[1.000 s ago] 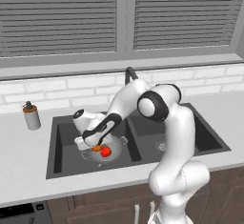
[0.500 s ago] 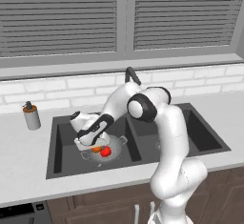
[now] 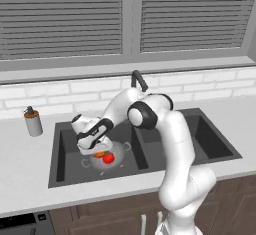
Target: Put the colander in the sink, put the apple, orange in the colander, and turn on the sink faucet and pour water over the colander.
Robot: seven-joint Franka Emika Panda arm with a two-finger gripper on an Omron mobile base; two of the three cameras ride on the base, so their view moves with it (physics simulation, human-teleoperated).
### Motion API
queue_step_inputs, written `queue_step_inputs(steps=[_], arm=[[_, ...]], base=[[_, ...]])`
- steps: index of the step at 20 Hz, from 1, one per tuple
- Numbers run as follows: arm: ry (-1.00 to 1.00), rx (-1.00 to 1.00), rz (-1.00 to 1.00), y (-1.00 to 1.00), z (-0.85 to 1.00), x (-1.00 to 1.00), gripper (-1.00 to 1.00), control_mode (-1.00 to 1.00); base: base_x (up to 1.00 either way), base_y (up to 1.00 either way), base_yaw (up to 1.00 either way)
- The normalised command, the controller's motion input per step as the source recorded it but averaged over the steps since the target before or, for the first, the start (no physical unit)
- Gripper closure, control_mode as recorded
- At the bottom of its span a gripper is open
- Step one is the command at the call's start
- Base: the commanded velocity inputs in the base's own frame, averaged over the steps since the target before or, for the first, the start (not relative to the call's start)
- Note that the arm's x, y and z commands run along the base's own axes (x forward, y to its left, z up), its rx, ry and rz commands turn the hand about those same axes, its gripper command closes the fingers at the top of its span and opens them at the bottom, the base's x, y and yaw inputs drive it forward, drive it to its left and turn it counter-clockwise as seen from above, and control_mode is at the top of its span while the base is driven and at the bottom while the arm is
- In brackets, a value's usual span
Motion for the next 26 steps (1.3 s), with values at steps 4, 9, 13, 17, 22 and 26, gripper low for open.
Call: queue_step_inputs(steps=[4,9,13,17,22,26], arm=[[0.0,0.0,-0.05,-0.08,0.26,-0.11,-1.0,-1.0],[0.0,0.0,-0.04,-0.21,0.5,-0.14,-1.0,-1.0],[-0.04,0.0,-0.01,-0.18,0.94,-0.23,-1.0,-1.0],[-0.14,0.05,0.0,-0.01,1.0,-0.6,-1.0,-1.0],[-0.19,0.06,0.0,0.0,1.0,-0.93,-1.0,-1.0],[-0.14,0.1,0.01,-0.35,1.0,-0.95,-1.0,-1.0]], base=[[0.0,0.0,0.0],[0.0,0.0,0.0],[0.0,0.0,0.0],[0.0,0.0,0.0],[0.0,0.0,0.0],[0.0,0.0,0.0]])
